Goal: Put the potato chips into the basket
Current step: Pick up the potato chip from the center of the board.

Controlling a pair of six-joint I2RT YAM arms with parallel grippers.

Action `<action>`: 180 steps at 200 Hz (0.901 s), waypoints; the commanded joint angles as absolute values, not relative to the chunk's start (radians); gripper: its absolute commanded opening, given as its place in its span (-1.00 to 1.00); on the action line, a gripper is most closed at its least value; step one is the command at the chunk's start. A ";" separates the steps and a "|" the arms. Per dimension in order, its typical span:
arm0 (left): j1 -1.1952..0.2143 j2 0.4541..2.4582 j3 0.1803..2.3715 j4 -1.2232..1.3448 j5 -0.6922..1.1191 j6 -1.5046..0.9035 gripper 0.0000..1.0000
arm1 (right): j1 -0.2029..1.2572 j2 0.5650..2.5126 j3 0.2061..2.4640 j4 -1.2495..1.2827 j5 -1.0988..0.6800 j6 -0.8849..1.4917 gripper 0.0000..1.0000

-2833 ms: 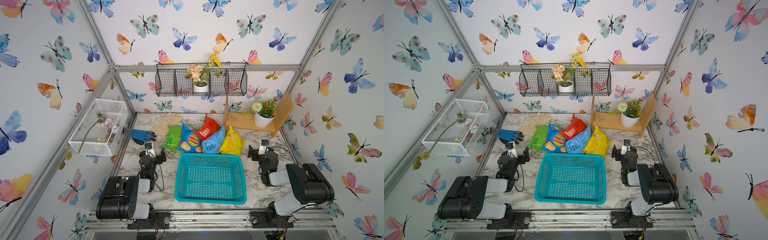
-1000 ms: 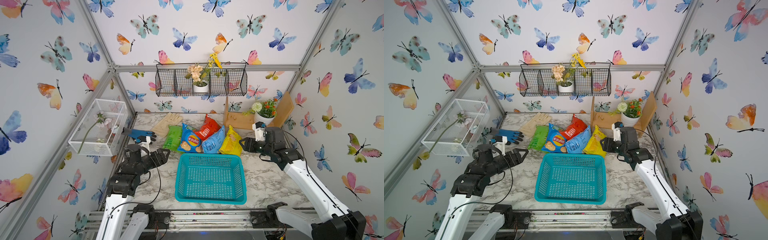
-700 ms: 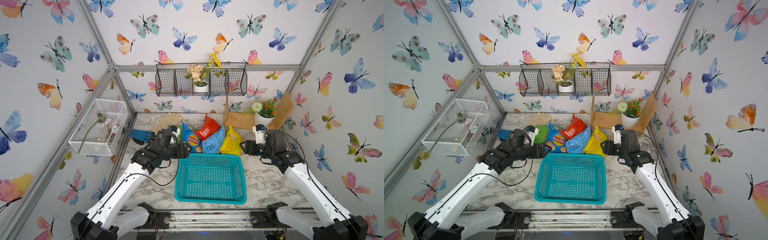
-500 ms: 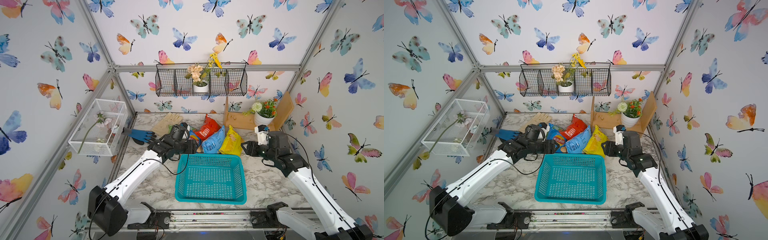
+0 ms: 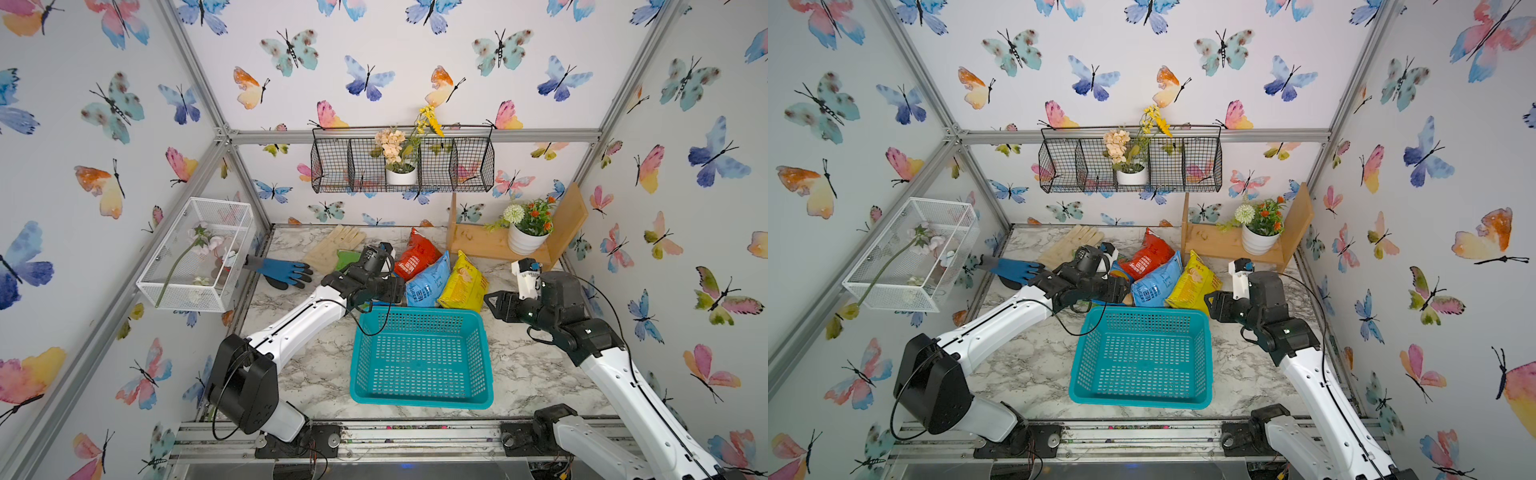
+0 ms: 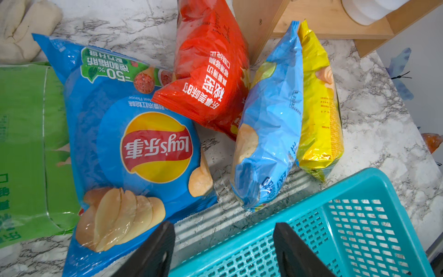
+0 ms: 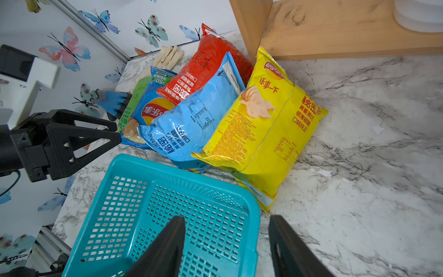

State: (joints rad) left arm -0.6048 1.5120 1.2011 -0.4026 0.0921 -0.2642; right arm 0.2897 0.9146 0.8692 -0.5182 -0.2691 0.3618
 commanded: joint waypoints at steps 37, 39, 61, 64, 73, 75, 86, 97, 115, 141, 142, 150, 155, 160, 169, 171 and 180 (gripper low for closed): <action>-0.620 1.600 1.237 -0.333 0.119 -0.252 0.37 | 0.296 0.897 0.857 -0.536 -0.299 0.367 0.23; -0.621 1.603 1.239 -0.333 0.121 -0.252 0.36 | 0.296 0.897 0.859 -0.537 -0.298 0.367 0.23; -0.627 1.635 1.252 -0.332 0.117 -0.250 0.30 | 0.296 0.897 0.863 -0.543 -0.293 0.364 0.24; -0.627 1.639 1.253 -0.330 0.115 -0.250 0.30 | 0.297 0.897 0.864 -0.544 -0.292 0.364 0.24; -0.627 1.648 1.257 -0.330 0.114 -0.252 0.29 | 0.296 0.896 0.865 -0.546 -0.291 0.361 0.24; -0.627 1.650 1.256 -0.330 0.113 -0.252 0.29 | 0.297 0.896 0.865 -0.547 -0.290 0.360 0.24; -0.628 1.658 1.258 -0.326 0.113 -0.255 0.26 | 0.296 0.896 0.865 -0.549 -0.288 0.357 0.24; -0.630 1.663 1.258 -0.322 0.118 -0.258 0.21 | 0.297 0.896 0.864 -0.551 -0.285 0.356 0.25; -0.629 1.673 1.260 -0.315 0.123 -0.264 0.16 | 0.296 0.894 0.861 -0.551 -0.285 0.354 0.24; -0.629 1.690 1.268 -0.312 0.130 -0.272 0.00 | 0.296 0.894 0.857 -0.549 -0.285 0.356 0.24; -0.629 1.690 1.268 -0.312 0.130 -0.272 -0.01 | 0.296 0.894 0.857 -0.550 -0.285 0.356 0.24; -0.629 1.692 1.270 -0.311 0.132 -0.273 -0.13 | 0.297 0.893 0.857 -0.549 -0.287 0.357 0.24; -0.629 1.693 1.270 -0.311 0.133 -0.274 -0.20 | 0.297 0.892 0.856 -0.550 -0.287 0.359 0.24; -0.628 1.692 1.271 -0.311 0.136 -0.275 -0.27 | 0.296 0.891 0.856 -0.550 -0.286 0.360 0.25; -0.628 1.691 1.275 -0.310 0.146 -0.276 -0.42 | 0.297 0.889 0.856 -0.550 -0.285 0.360 0.24; -0.628 1.691 1.275 -0.310 0.147 -0.277 -0.45 | 0.297 0.888 0.856 -0.550 -0.284 0.361 0.24; -0.628 1.688 1.279 -0.310 0.155 -0.279 -0.59 | 0.297 0.887 0.854 -0.549 -0.285 0.362 0.24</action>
